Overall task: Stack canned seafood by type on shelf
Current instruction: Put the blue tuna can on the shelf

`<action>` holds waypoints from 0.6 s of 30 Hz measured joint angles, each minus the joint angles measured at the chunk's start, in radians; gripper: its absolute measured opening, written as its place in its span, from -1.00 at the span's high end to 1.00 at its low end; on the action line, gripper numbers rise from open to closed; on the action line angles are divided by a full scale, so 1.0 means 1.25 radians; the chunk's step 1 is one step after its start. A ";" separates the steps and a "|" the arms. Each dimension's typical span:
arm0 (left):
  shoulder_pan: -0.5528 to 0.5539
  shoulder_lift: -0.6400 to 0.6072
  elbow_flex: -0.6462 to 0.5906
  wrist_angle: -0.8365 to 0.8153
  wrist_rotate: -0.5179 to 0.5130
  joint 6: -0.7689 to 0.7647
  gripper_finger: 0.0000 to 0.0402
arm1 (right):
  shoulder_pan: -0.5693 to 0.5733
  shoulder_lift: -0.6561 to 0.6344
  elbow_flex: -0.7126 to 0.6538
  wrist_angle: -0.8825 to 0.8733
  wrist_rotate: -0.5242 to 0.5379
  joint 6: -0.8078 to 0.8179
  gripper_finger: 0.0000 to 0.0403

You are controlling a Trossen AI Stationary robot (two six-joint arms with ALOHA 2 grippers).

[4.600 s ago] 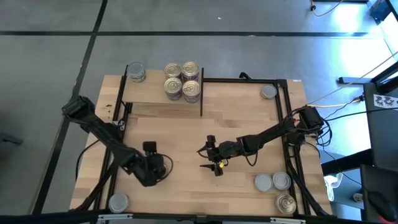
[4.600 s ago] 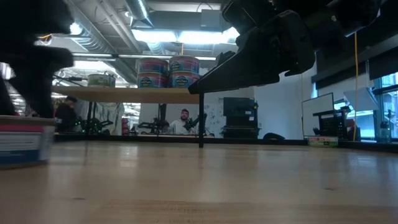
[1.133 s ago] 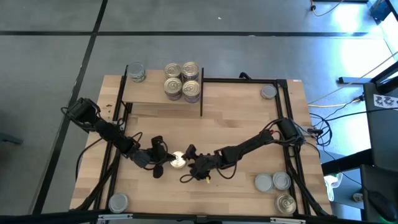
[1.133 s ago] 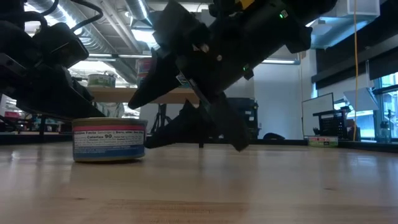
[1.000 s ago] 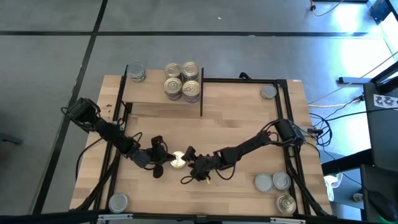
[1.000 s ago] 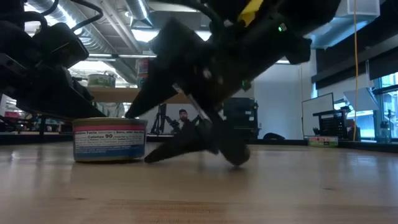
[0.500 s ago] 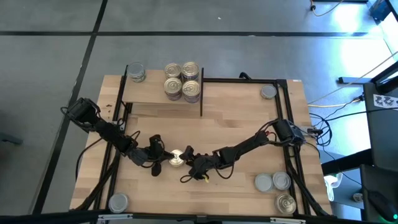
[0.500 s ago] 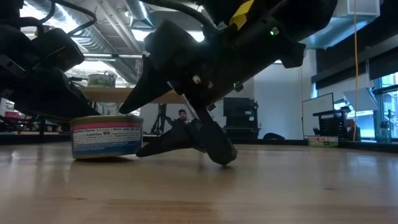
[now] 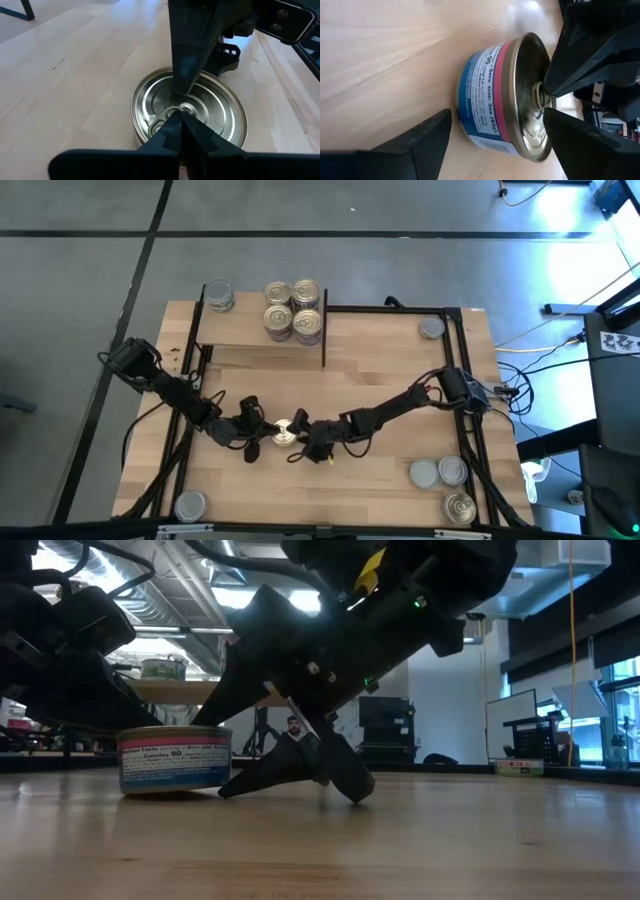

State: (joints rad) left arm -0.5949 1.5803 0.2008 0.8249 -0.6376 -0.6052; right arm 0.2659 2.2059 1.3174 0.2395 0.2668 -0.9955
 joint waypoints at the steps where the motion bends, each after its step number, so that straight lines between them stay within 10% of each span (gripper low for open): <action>1: 0.000 0.000 0.000 0.000 0.000 0.000 0.97 | -0.003 0.000 0.000 0.001 -0.001 0.000 -0.55; 18: 0.000 -0.001 -0.001 -0.001 -0.015 -0.006 0.96 | -0.017 0.012 -0.004 0.101 -0.014 -0.004 -0.55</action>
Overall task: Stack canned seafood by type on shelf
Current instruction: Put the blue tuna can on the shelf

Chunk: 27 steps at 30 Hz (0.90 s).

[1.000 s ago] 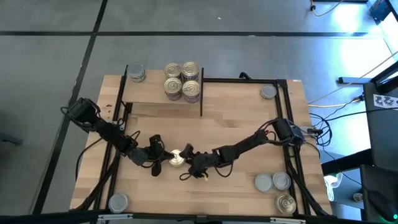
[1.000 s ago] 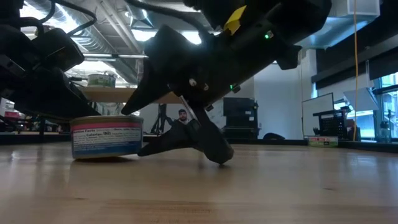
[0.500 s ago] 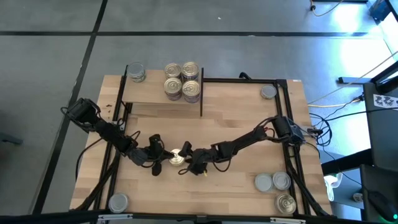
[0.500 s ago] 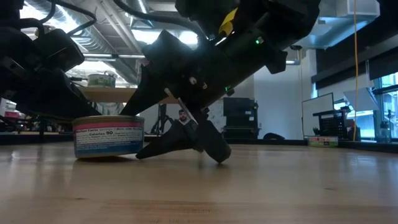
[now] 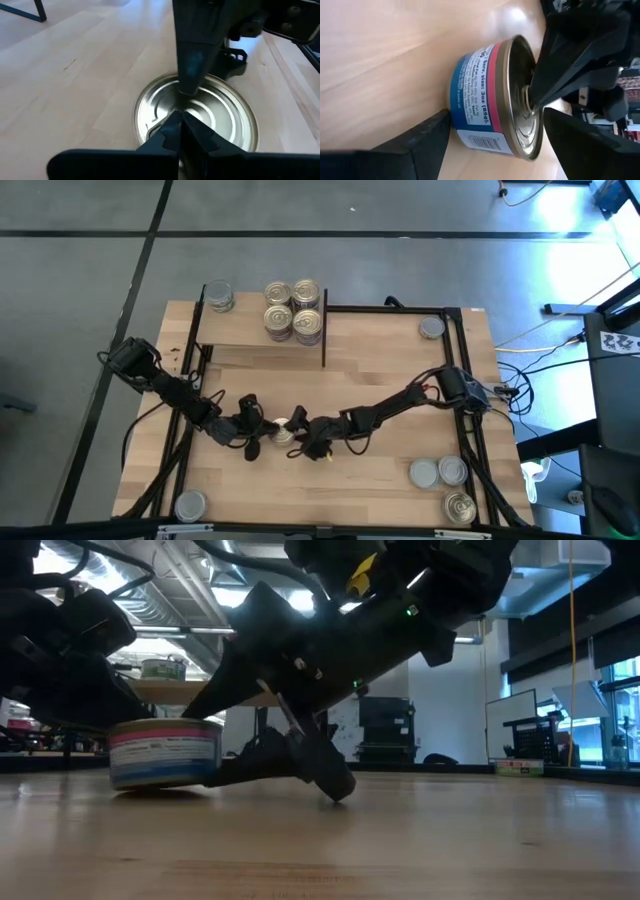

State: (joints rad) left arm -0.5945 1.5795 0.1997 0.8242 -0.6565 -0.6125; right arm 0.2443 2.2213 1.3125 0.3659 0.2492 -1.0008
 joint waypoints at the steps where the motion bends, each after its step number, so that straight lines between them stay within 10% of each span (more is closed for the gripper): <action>1: 0.001 0.000 0.000 0.000 -0.002 -0.001 0.97 | 0.000 0.002 0.000 0.013 -0.002 0.001 -0.55; 27: 0.001 0.000 0.000 -0.002 -0.009 -0.013 0.97 | -0.001 0.018 0.001 0.080 -0.016 0.091 -0.55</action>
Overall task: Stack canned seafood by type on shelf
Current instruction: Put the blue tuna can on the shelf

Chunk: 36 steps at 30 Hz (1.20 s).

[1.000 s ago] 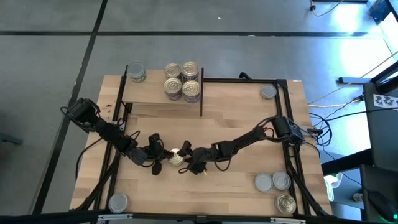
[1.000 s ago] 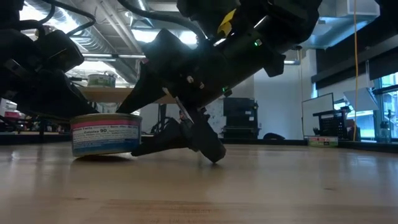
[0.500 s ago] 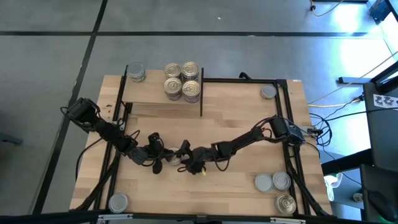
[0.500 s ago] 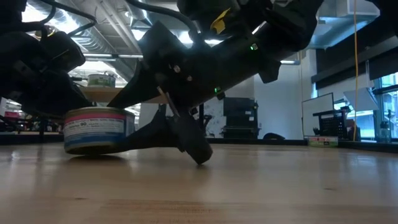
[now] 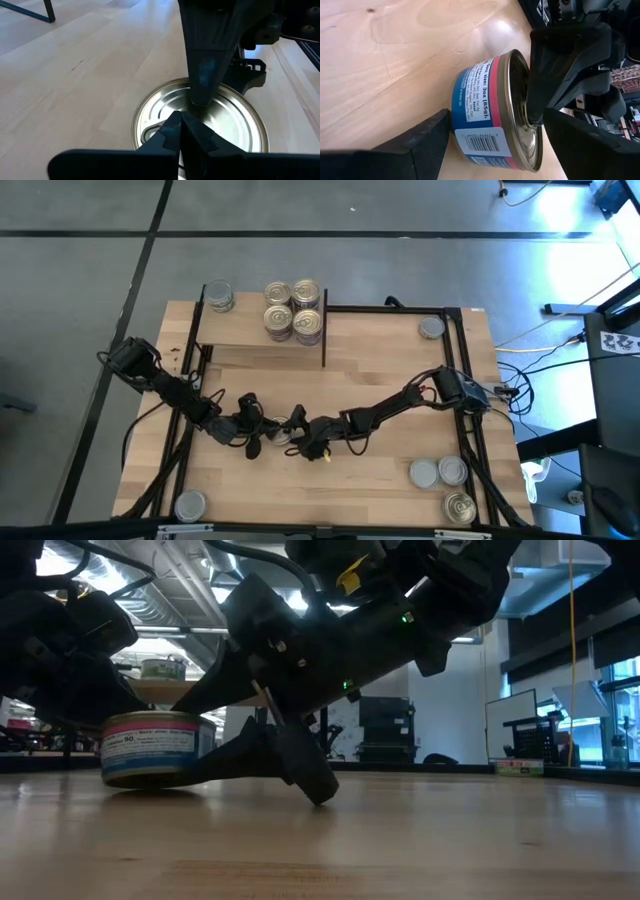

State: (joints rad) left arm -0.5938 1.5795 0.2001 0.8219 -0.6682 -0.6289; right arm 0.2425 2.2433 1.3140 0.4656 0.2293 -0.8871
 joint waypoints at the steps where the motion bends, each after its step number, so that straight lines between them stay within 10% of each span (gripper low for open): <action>1: 0.000 0.000 0.000 0.000 0.000 0.000 0.96 | 0.000 0.000 0.000 0.000 -0.003 0.000 -0.55; 36: -0.001 0.001 0.004 0.000 -0.009 -0.091 0.97 | 0.001 0.000 0.001 -0.004 0.033 0.001 -0.55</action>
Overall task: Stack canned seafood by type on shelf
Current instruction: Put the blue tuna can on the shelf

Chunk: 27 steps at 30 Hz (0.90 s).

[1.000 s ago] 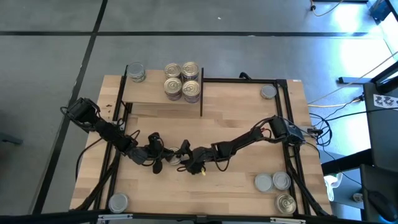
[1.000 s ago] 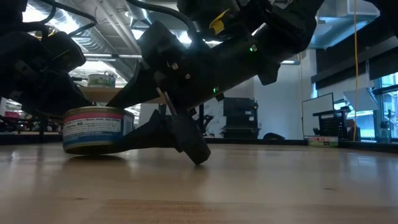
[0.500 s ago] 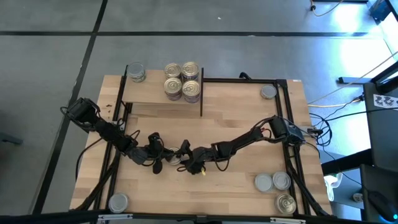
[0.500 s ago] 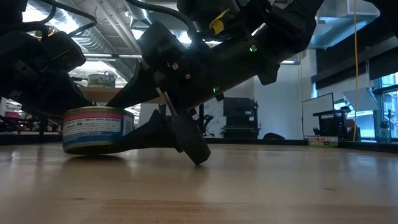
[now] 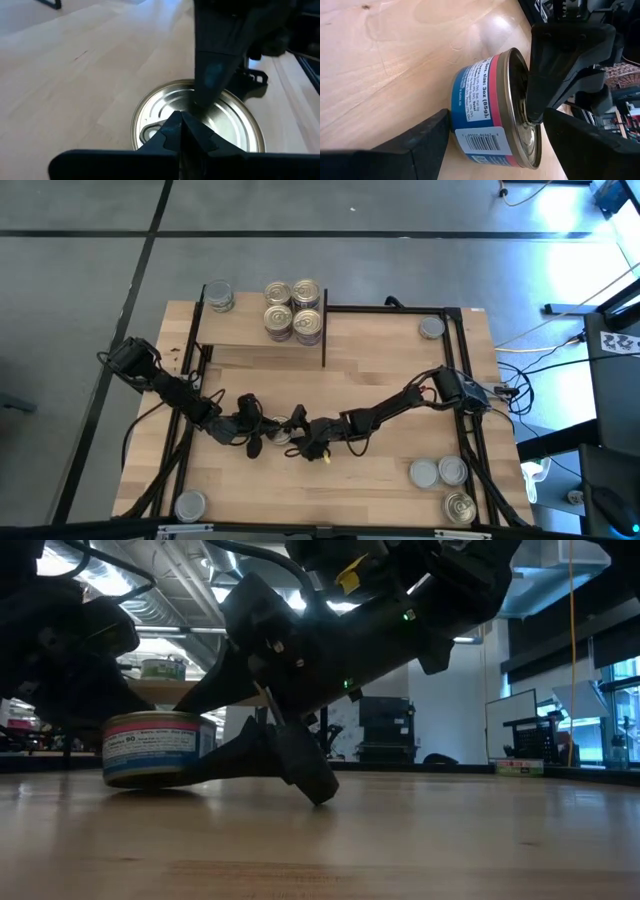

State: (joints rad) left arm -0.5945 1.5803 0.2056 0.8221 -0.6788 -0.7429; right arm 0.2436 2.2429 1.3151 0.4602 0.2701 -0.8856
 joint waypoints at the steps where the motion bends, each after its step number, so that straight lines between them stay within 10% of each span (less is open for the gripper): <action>1: 0.000 0.000 0.003 -0.002 -0.005 -0.011 0.97 | 0.000 0.000 0.000 -0.001 0.003 0.000 -0.55; 14: 0.000 0.002 0.039 -0.005 -0.015 -0.108 0.97 | 0.012 -0.001 0.002 -0.009 0.024 -0.074 -0.55; 27: -0.003 -0.139 0.044 -0.115 0.028 0.122 0.99 | 0.055 -0.022 -0.002 -0.049 0.095 0.027 -0.55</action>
State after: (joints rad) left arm -0.5981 1.4066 0.2609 0.6783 -0.6436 -0.5899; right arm 0.3129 2.2155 1.3128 0.3984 0.3887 -0.8519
